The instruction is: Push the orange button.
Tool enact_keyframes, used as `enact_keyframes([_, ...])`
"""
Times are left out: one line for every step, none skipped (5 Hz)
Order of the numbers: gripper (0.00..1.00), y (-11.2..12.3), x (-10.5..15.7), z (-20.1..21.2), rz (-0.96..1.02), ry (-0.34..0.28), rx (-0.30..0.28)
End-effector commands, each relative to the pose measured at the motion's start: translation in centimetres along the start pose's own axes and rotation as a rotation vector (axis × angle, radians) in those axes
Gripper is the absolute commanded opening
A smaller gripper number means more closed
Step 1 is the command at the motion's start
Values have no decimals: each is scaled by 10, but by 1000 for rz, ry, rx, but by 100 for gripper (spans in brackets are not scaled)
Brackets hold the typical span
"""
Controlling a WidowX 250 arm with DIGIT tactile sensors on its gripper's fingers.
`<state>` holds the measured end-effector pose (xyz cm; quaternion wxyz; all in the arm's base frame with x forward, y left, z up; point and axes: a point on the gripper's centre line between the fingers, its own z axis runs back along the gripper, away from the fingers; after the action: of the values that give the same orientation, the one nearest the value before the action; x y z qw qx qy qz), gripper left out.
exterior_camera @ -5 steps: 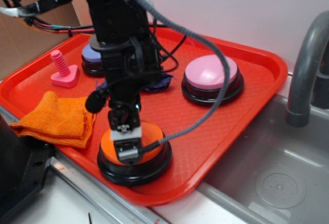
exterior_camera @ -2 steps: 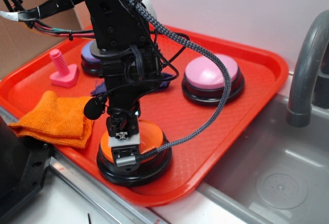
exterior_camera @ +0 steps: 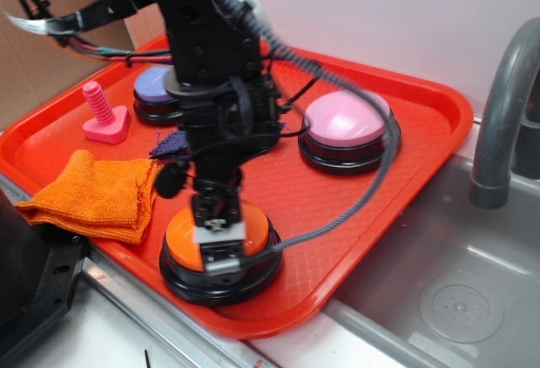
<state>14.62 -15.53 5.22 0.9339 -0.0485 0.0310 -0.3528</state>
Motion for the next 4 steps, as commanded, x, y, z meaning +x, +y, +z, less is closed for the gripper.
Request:
enact_keyframes([100,-7,-11,4,-24,14,15])
enact_keyframes([100,-5,-10,29,-10,-20,59])
enact_keyframes([100,-5,-7,49,6,-37,99])
enact_keyframes([100,-5,-9,57,17,-41,116])
